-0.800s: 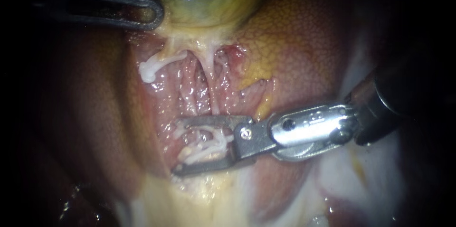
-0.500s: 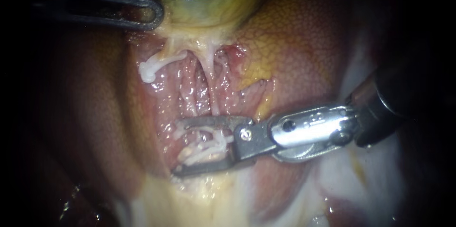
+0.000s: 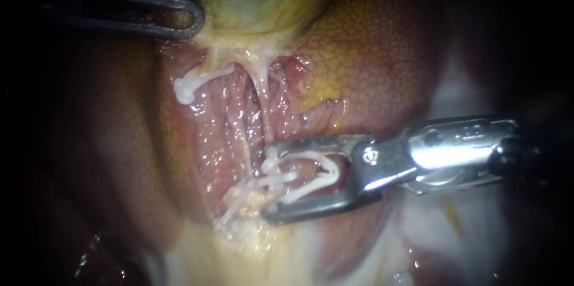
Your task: Clipping second clip right tube
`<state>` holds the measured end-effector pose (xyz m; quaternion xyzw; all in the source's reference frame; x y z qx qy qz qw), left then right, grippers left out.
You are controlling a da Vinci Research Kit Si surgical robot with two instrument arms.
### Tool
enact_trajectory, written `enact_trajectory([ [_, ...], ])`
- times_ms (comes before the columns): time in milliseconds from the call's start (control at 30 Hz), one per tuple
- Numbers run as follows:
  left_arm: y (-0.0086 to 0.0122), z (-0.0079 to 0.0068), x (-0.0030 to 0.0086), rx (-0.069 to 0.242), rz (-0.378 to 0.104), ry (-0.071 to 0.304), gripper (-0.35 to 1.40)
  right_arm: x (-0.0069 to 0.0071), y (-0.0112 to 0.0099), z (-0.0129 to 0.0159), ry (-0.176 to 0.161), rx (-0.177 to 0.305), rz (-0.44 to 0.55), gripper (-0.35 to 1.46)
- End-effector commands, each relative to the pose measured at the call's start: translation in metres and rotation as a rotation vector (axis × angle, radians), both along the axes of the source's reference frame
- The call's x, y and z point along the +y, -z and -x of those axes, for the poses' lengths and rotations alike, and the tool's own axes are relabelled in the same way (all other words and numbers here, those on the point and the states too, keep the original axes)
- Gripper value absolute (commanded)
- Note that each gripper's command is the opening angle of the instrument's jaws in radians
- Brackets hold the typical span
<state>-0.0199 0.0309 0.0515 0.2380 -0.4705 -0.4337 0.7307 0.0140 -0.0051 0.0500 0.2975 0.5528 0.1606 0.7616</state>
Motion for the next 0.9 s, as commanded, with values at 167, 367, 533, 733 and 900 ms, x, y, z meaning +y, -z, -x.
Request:
enact_trajectory([
  [167, 0.0000, 0.0000, 0.0000, 0.000, 0.000, 0.000, -0.35, 0.0005, -0.0024, 0.0006, -0.026, -0.028, -0.067, 0.45],
  [367, 0.0000, 0.0000, 0.0000, 0.000, 0.000, 0.000, -0.35, 0.0007, -0.0050, 0.0001, -0.051, -0.051, -0.140, 0.45],
  [533, 0.0000, 0.0000, 0.0000, 0.000, 0.000, 0.000, -0.35, 0.0007, -0.0064, -0.0008, -0.072, -0.049, -0.187, 0.45],
  [733, 0.0000, 0.0000, 0.0000, 0.000, 0.000, 0.000, -0.35, 0.0008, -0.0078, -0.0023, -0.070, -0.012, -0.249, 0.45],
  [900, 0.0000, 0.0001, 0.0000, 0.000, 0.000, 0.000, -0.35, 0.0009, -0.0084, -0.0032, -0.054, 0.085, -0.324, 0.44],
])
